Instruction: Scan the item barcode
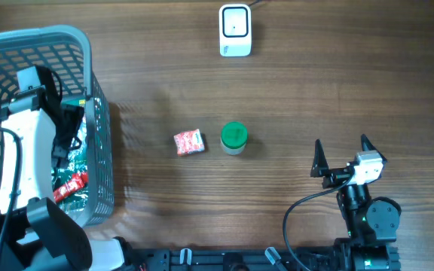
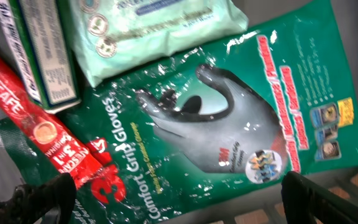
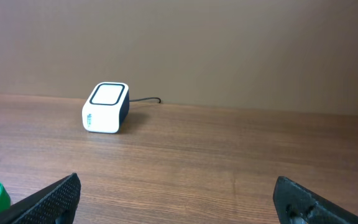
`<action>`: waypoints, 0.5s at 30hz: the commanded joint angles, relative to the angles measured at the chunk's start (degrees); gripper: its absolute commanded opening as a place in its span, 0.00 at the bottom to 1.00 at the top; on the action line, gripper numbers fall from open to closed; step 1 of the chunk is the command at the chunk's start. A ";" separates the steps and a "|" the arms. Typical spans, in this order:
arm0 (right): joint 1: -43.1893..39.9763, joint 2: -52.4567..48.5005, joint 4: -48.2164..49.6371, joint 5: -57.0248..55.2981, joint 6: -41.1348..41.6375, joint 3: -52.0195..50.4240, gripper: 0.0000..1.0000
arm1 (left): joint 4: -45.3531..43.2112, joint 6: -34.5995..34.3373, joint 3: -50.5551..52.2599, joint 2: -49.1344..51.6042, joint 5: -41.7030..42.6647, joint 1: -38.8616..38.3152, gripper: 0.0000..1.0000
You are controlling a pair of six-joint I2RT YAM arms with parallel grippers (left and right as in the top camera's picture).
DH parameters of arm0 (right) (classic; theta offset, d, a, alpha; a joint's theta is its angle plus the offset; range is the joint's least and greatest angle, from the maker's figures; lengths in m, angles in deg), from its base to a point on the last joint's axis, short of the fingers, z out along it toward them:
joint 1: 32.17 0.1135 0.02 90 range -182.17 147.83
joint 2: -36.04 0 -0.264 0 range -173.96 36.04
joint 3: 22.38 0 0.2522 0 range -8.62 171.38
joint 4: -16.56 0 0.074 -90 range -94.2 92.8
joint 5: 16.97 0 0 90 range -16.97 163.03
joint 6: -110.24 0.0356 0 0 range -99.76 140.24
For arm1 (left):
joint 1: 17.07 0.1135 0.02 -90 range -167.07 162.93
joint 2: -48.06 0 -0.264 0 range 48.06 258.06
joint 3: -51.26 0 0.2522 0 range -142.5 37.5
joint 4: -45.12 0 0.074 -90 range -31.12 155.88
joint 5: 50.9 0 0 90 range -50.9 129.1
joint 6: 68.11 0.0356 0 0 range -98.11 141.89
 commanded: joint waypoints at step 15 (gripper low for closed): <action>-0.02 0.22 0.17 -0.57 0.42 -0.07 1.00 | 1.01 -0.66 0.37 -0.17 -1.60 7.34 1.00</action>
